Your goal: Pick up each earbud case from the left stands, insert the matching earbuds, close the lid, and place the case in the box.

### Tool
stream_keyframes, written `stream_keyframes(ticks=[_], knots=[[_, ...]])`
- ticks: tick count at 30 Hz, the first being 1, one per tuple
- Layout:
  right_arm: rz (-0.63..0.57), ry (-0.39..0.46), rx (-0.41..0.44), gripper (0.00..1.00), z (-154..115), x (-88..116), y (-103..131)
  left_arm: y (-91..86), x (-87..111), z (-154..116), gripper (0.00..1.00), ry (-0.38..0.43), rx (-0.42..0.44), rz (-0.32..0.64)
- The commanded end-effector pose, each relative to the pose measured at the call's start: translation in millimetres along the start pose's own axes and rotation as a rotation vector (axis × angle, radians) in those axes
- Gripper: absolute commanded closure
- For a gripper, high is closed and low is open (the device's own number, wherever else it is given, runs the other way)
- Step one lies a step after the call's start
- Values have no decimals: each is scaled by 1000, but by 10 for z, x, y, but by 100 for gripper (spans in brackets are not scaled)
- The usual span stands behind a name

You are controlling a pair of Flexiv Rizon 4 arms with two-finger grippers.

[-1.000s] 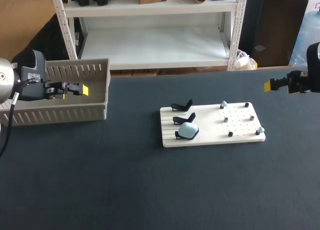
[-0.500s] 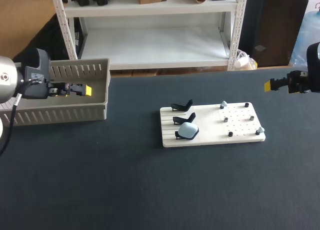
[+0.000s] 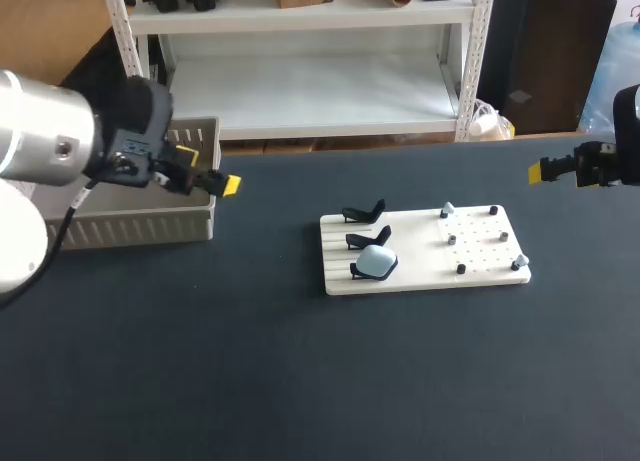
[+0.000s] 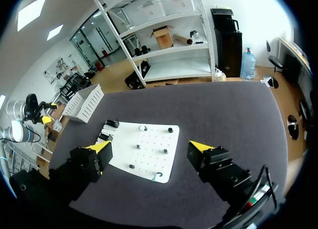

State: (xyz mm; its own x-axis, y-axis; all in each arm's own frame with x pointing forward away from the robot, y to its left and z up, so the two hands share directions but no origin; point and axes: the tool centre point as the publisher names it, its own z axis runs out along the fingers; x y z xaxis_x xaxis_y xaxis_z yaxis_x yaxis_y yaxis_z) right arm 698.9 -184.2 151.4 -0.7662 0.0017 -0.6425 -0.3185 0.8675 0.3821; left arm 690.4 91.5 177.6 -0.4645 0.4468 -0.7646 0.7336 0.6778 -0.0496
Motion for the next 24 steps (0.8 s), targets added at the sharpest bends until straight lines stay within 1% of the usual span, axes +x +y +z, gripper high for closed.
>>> stream_keyframes(ticks=[1, 3, 5, 7, 11, 21, 24], knots=[[-1, 1, -7, 0, 6, -3, -17, -42, -90, 178, 0, 24, 116, 140], [-1, 1, -7, 0, 6, -3, -17, -101, -100, 247, 0, 23, 160, 161], [-1, 1, -7, 0, 6, -3, -17, -180, -94, 309, 0, 29, 168, 195], [-1, 1, -7, 0, 6, -3, -17, -251, -90, 333, 0, 25, 201, 216], [-1, 1, -7, 0, 6, -3, -17, -366, -31, 408, 0, -6, 219, 246], [-1, 1, -7, 0, 6, -3, -17, -625, 241, 564, 0, -76, 250, 287], [-1, 1, -7, 0, 6, -3, -17, -727, 337, 644, 0, -105, 270, 318]])
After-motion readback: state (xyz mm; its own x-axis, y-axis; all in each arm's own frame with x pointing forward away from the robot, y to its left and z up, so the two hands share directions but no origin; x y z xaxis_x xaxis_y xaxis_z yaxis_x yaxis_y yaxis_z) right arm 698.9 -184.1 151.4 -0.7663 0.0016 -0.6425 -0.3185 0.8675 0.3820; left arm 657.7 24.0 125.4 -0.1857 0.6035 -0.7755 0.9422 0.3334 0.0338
